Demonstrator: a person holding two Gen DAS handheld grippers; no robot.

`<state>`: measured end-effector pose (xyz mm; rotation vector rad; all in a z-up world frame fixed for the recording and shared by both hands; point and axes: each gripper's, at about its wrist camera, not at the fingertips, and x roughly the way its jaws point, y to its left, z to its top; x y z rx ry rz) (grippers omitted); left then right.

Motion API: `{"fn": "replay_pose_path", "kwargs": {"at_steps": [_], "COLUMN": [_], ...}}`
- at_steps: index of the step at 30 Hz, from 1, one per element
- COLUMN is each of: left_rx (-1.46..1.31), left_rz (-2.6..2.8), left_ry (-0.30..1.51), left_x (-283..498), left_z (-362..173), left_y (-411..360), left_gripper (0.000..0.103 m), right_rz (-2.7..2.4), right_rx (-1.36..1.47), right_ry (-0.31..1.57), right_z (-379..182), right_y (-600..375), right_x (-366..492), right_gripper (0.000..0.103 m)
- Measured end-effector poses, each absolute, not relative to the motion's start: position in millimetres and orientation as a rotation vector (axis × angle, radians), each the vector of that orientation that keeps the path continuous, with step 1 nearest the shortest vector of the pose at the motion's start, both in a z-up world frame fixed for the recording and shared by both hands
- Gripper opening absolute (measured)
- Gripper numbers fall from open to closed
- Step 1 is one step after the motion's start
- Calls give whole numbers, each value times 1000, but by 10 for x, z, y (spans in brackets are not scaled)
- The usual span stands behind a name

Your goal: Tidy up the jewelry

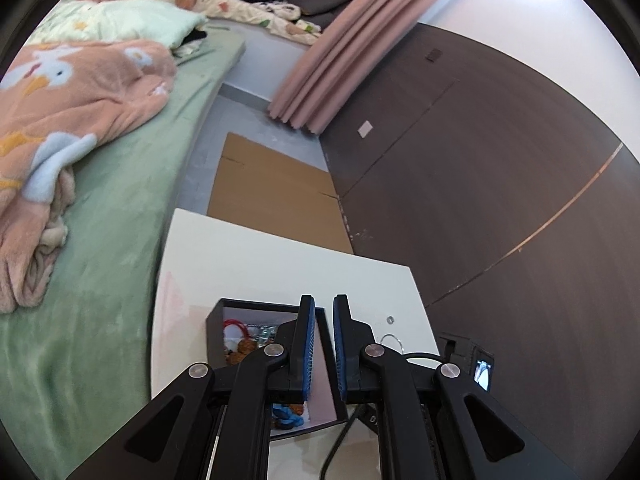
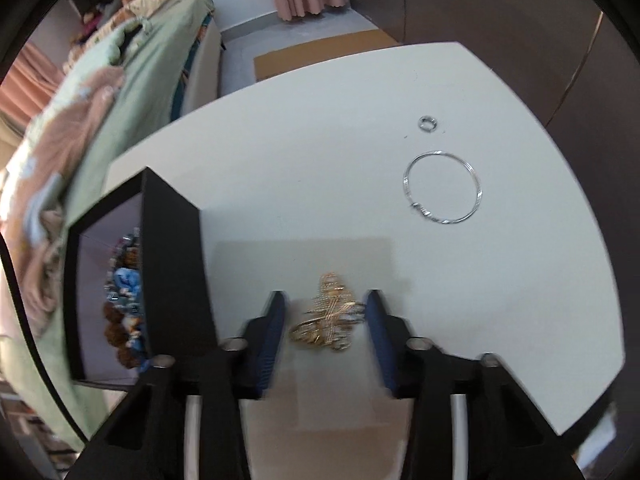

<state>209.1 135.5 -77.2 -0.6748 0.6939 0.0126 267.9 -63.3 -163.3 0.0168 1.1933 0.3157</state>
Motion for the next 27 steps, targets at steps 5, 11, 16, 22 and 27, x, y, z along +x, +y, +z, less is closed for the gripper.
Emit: {"fn": "replay_pose_path", "kwargs": {"at_steps": [5,11,16,22,27], "left_rx": [-705,-707,-708,-711,-726], "left_rz": [38,39,44,54,81], "left_ry": [703,706,707,711,708], "left_x": [2078,2074,2071,2075,2048], "left_z": [-810,-815,-825,-826,-844], "left_y": [1441,1452,1463,1486,1540], "left_gripper": [10,10,10,10,10], "right_rz": [368,377,442,551,701], "right_rx": [86,132,195,221,285], "right_ry": [1198,1156,1102,1035,1005], "right_z": [-1585,-1382,-1141,-828,-685], "right_y": [-751,-895,-903,-656,-357], "right_x": [2708,2703,2676,2606,2592], "right_gripper": [15,14,14,14,14]}}
